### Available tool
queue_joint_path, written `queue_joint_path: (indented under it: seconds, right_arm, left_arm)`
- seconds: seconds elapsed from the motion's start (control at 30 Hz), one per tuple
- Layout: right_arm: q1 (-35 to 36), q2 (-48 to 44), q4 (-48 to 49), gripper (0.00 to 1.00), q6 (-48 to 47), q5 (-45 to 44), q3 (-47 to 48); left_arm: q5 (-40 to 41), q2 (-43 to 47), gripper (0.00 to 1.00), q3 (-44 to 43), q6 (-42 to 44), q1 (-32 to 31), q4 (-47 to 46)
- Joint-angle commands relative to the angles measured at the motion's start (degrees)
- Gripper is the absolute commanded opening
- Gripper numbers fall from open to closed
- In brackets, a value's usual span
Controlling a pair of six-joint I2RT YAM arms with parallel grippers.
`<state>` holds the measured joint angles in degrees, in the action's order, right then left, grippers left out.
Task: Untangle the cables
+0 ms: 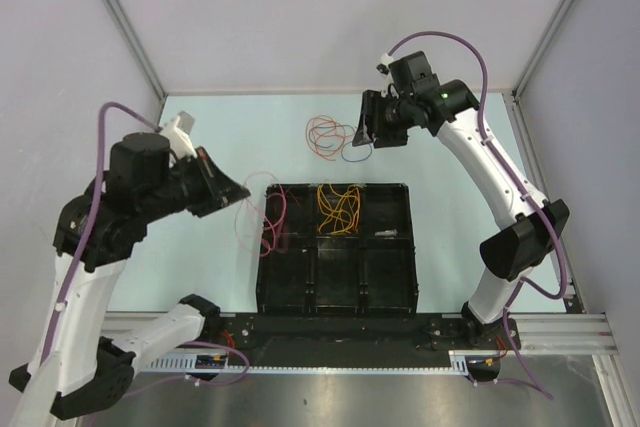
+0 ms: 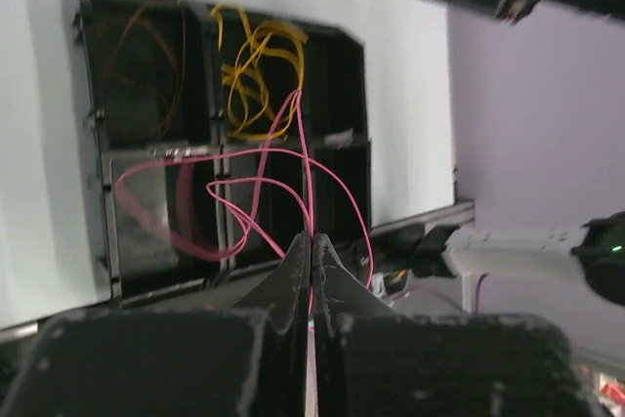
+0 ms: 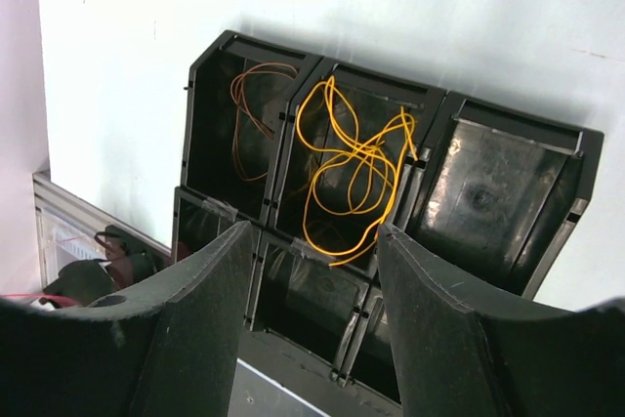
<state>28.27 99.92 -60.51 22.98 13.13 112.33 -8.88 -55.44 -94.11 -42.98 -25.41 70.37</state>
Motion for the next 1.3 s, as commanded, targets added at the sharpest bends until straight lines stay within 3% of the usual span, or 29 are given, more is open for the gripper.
queue_joint_path:
  seconds: [0.0,0.27,0.43,0.53,0.77,0.83,1.0,1.27]
  right_arm:
    - [0.56,-2.8,2.24,0.59,1.19,1.46,0.08]
    - [1.0,-4.2,2.42,0.59,1.1,1.64,-1.85]
    - [1.52,-6.57,2.77,0.59,1.1,1.47,-4.4]
    - [1.96,-8.68,3.38,0.59,1.62,1.03,-6.77]
    - [3.54,-12.46,4.96,0.59,4.17,-0.47,-11.78]
    - [4.33,-12.9,5.23,0.59,4.61,-0.99,-12.66]
    - [5.91,-13.7,5.58,0.59,6.1,-1.96,-13.37]
    - [8.73,-14.14,6.72,0.59,7.51,-3.28,-15.13]
  left_arm:
    - [-3.95,4.1,0.0,5.68,0.01,-1.31,5.57]
    - [-6.14,11.66,0.0,20.69,-4.3,-1.75,1.71]
    - [-5.18,14.83,0.0,25.46,-6.94,-2.54,0.73]
    - [-4.56,15.27,0.0,24.77,-7.29,-2.72,0.65]
    - [-1.14,9.58,0.0,5.37,-2.65,-2.72,6.87]
    - [-0.7,8.6,0.0,3.41,-1.67,-2.72,9.87]
    - [-0.52,11.49,0.0,5.07,-2.1,-2.72,10.14]
    - [-4.91,16.5,0.0,16.31,-3.16,-2.72,5.92]
